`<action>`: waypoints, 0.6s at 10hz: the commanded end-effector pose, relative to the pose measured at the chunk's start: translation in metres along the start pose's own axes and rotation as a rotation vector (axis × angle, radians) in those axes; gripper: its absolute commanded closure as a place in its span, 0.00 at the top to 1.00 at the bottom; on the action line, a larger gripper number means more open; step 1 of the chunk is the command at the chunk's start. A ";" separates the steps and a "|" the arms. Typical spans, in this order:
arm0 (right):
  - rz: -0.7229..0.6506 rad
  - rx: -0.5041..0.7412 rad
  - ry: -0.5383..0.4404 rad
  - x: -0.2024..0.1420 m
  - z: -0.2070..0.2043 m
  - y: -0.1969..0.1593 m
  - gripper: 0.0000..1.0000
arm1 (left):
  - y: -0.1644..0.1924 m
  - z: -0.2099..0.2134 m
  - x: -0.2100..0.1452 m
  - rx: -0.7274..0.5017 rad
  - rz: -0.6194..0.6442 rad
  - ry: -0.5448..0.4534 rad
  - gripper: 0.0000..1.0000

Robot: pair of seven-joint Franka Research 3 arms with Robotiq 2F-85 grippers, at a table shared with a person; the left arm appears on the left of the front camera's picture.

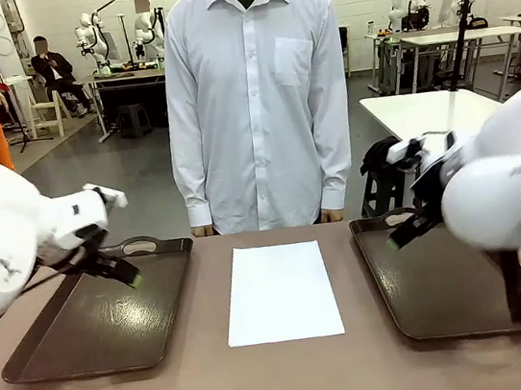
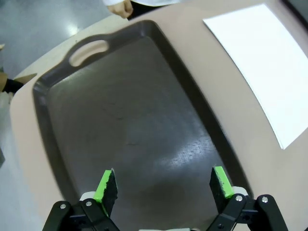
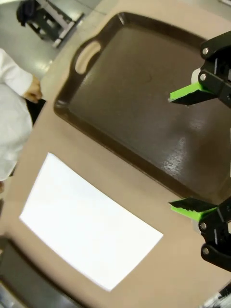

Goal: Sort the A4 documents.
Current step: Receive the A4 Paper.

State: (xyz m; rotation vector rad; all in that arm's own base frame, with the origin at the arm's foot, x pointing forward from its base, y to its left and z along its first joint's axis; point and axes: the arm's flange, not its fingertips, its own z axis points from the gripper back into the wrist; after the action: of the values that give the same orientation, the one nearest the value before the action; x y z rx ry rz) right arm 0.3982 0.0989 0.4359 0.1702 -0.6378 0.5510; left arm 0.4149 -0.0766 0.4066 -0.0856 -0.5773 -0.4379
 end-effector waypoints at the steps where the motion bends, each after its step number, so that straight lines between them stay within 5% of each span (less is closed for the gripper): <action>1: -0.010 0.127 -0.088 -0.088 0.075 -0.030 1.00 | 0.032 0.041 -0.050 -0.131 0.021 -0.045 1.00; 3: -0.015 0.147 -0.144 -0.125 0.122 -0.053 1.00 | 0.072 0.078 -0.070 -0.227 0.082 -0.128 1.00; 6: -0.033 0.108 -0.218 -0.136 0.140 -0.061 1.00 | 0.074 0.107 -0.076 -0.280 -0.007 -0.199 1.00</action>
State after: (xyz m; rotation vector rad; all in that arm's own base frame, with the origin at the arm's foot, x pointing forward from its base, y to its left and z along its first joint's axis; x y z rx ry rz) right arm 0.3244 -0.0859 0.5264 0.3663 -0.8032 0.5294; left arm 0.3691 0.0508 0.4811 -0.3865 -0.6926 -0.4789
